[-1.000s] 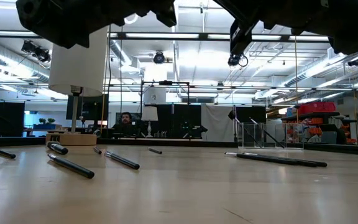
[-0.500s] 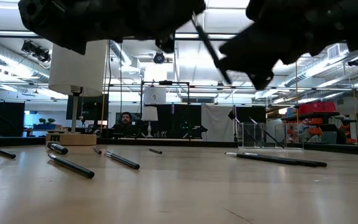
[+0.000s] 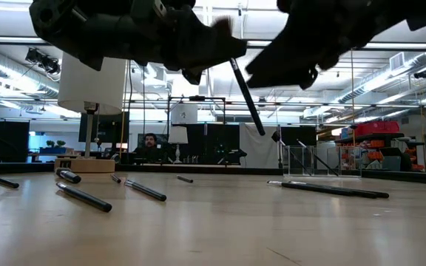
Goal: Put items in baskets/containers
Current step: Put the highlighter brush into the transparent organizer
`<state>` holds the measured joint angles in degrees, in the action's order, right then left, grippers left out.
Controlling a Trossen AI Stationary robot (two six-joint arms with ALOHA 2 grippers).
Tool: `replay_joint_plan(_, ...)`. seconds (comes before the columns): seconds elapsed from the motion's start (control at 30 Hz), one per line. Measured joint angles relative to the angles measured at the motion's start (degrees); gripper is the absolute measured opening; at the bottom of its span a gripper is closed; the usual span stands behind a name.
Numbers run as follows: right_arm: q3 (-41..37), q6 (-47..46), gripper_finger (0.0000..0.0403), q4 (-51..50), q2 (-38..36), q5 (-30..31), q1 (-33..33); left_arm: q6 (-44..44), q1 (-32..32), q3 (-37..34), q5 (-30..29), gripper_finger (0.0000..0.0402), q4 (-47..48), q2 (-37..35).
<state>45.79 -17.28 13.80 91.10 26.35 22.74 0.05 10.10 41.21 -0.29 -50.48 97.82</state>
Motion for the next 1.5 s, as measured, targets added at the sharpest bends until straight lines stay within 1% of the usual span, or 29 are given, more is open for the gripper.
replay_joint_plan(0.13, 1.73, -0.23, 0.0184, 1.89, 4.47, 3.38, -0.09, 0.00, -0.03, 0.00, -0.09, 0.0031, -0.02, 0.00)
replay_joint_plan(0.23, 2.11, 0.74, 0.0164, 6.02, 6.03, 3.28, -0.02, -0.63, -0.03, 0.00, -0.09, 0.0037, 0.07, 0.00)
replay_joint_plan(0.47, 2.15, 1.75, 0.0102, 7.29, 5.67, 3.26, -0.04, -0.89, -0.03, 0.00, -0.04, 0.0030, 0.25, 0.00)
replay_joint_plan(0.63, 2.15, 1.77, 0.0062, 7.26, 5.65, 3.24, -0.04, -0.87, -0.03, 0.00, 0.08, 0.0036, 0.36, 0.00)
replay_joint_plan(0.83, 2.15, 1.77, 0.0027, 7.71, 5.65, 2.67, -0.04, -0.85, -0.03, 0.00, 0.09, 0.0034, 1.31, -0.07)
replay_joint_plan(0.93, 2.13, 1.17, 0.0019, 7.70, 5.65, 2.63, -0.04, -0.71, -0.03, 0.00, 0.09, 0.0036, 1.38, -0.07)
replay_joint_plan(1.0, 2.15, 0.17, 0.0018, 7.15, 5.61, 2.63, -0.04, -0.43, -0.03, 0.00, 0.08, 0.0047, 1.36, -0.07)
replay_joint_plan(1.1, 0.75, -2.46, 0.0017, 7.24, 5.48, 3.88, 0.00, -0.24, -0.20, -0.02, 1.20, 0.0076, 0.54, -0.07)
replay_joint_plan(1.17, -2.17, -5.54, 0.0017, 9.96, 5.45, 6.06, 0.42, -0.25, -0.55, -0.04, 2.35, 0.0101, 0.31, -0.46)
replay_joint_plan(1.23, -5.99, -8.69, 0.0016, 13.35, 5.47, 9.65, 0.98, -0.27, -0.93, -0.06, 3.04, 0.0127, 0.26, -1.23)
replay_joint_plan(1.3, -9.38, -11.61, 0.0016, 17.83, 5.25, 13.57, 1.67, -0.29, -0.98, -0.04, 3.32, 0.0148, 2.63, -2.40)
replay_joint_plan(1.4, -13.16, -14.81, 0.0017, 19.72, 2.81, 17.04, 2.21, -0.26, -1.22, -0.04, 2.77, 0.0171, 6.85, -3.75)
replay_joint_plan(1.5, -14.68, -13.95, 0.0021, 17.55, -2.33, 19.96, 1.58, -0.35, -1.30, -0.04, 2.34, 0.0180, 10.19, -4.11)
